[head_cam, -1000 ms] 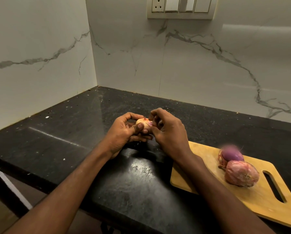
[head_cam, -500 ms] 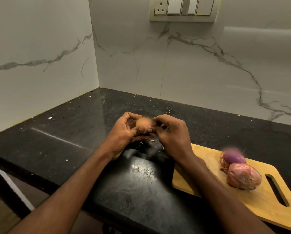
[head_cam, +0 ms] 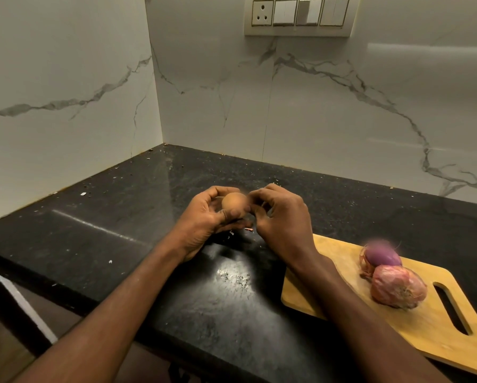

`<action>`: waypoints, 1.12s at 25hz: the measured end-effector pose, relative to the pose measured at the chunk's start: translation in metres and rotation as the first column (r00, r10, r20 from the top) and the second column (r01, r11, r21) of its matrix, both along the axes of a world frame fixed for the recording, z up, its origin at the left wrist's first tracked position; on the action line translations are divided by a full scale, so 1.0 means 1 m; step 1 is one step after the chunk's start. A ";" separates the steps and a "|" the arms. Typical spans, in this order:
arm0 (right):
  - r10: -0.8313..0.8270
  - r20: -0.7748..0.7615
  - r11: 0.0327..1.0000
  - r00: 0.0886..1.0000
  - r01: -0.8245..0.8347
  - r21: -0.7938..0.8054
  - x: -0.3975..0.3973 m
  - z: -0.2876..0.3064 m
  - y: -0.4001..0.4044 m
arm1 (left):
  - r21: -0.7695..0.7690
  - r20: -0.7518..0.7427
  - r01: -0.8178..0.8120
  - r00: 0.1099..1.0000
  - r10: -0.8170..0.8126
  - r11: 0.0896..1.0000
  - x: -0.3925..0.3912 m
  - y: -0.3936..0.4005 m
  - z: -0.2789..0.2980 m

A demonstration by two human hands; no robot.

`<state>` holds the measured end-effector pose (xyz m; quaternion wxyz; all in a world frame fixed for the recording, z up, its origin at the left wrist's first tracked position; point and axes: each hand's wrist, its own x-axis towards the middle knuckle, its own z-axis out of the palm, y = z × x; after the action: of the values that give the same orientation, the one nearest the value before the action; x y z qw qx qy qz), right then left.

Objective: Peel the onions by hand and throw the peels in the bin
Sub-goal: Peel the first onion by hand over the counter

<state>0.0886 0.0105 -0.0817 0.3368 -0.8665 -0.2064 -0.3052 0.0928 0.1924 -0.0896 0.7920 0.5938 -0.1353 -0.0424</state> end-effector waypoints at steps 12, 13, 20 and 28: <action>0.039 -0.126 0.997 0.991 -0.048 -0.067 0.000 0.001 0.000 | -0.007 -0.006 -0.021 1.000 0.021 1.000 0.002 0.002 -0.003; 0.051 -0.143 0.997 0.988 -0.060 -0.057 0.001 0.001 -0.001 | -0.002 0.002 -0.019 1.000 0.019 1.000 0.003 0.002 -0.003; 0.036 -0.235 0.998 0.971 -0.047 -0.040 0.002 0.000 -0.006 | 0.016 0.046 -0.086 0.995 0.086 0.996 0.011 0.003 -0.009; 0.004 -0.106 0.992 0.994 0.009 0.126 0.002 0.005 -0.005 | 0.111 0.108 -0.043 0.994 0.031 0.993 0.008 0.003 -0.006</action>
<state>0.0906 0.0054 -0.0769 0.4011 -0.8587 -0.1672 -0.2717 0.1004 0.1952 -0.0959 0.7494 0.6416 -0.1636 -0.0035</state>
